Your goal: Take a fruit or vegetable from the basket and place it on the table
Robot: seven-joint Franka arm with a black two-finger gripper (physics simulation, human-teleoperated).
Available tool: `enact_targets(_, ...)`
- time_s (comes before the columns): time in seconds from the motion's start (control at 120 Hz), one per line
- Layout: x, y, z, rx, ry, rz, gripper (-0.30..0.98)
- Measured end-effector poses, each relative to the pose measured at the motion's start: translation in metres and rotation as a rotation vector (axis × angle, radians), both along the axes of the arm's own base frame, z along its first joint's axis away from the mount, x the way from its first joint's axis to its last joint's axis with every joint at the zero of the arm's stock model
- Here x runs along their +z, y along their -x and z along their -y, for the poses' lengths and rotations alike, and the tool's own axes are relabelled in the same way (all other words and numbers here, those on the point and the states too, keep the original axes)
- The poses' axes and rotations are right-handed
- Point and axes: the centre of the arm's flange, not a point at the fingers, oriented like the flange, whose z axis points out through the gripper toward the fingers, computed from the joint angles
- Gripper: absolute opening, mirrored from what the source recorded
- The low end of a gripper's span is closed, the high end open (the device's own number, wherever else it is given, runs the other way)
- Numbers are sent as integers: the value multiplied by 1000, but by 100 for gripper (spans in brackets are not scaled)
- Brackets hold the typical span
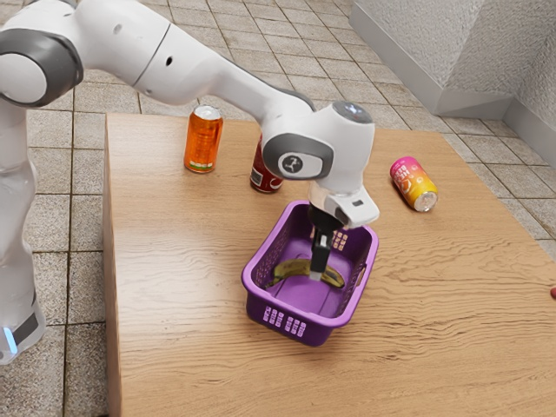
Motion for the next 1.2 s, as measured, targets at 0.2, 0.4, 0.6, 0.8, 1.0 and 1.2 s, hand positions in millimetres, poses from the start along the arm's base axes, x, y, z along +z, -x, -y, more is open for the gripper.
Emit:
enact_targets(0.2,0,-6,-20,34,5,5,69)
enact_targets(0.4,-6,-9,-13,23,10,-1,69)
enact_targets(0.6,-19,-13,-16,28,10,-21,69)
enact_targets(0.8,-34,-17,-20,38,16,-47,69)
enact_targets(1.0,-43,-19,-20,43,23,-56,69)
enact_targets(1.2,-46,-21,-20,45,29,-56,69)
